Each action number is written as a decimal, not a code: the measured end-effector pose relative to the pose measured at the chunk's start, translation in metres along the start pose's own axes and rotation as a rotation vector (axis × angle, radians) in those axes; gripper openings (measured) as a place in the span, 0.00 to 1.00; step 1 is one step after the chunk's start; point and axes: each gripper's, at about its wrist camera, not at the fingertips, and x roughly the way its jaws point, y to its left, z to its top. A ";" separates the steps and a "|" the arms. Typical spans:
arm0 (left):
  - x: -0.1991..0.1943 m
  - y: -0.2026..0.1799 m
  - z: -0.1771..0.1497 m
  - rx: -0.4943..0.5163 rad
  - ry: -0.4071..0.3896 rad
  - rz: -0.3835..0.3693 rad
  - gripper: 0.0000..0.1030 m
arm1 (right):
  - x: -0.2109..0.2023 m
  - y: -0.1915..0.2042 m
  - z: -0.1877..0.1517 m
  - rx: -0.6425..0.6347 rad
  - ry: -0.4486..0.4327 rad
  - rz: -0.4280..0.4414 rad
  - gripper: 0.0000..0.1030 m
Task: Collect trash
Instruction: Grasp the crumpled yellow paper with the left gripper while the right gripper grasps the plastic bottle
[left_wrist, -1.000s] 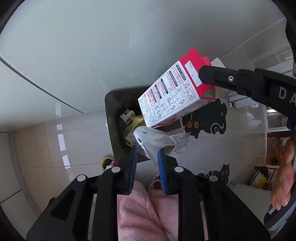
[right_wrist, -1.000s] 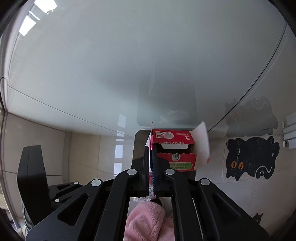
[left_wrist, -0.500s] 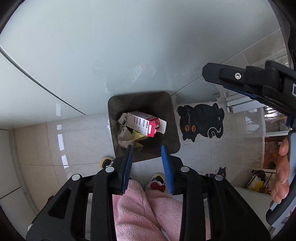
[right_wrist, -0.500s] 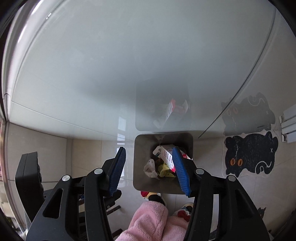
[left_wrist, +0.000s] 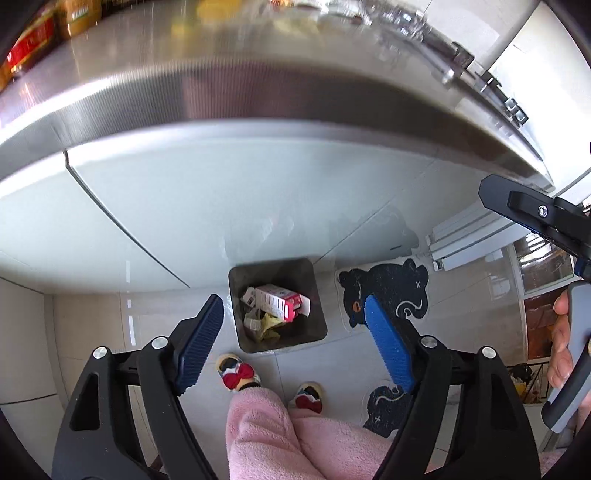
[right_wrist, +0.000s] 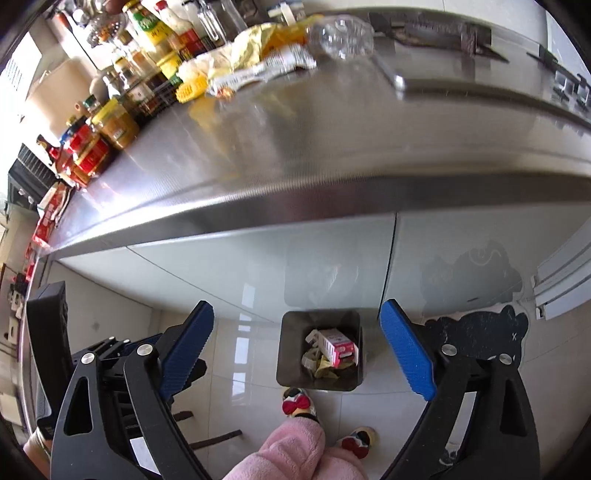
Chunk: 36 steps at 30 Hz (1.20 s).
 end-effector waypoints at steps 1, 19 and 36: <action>-0.012 -0.003 0.007 0.004 -0.025 -0.002 0.77 | -0.010 0.000 0.008 0.001 -0.021 -0.002 0.92; -0.101 0.013 0.185 0.091 -0.339 -0.036 0.88 | -0.034 -0.017 0.164 -0.025 -0.312 -0.140 0.97; -0.005 -0.027 0.301 0.209 -0.272 -0.108 0.81 | 0.053 -0.040 0.215 -0.158 -0.204 -0.206 0.82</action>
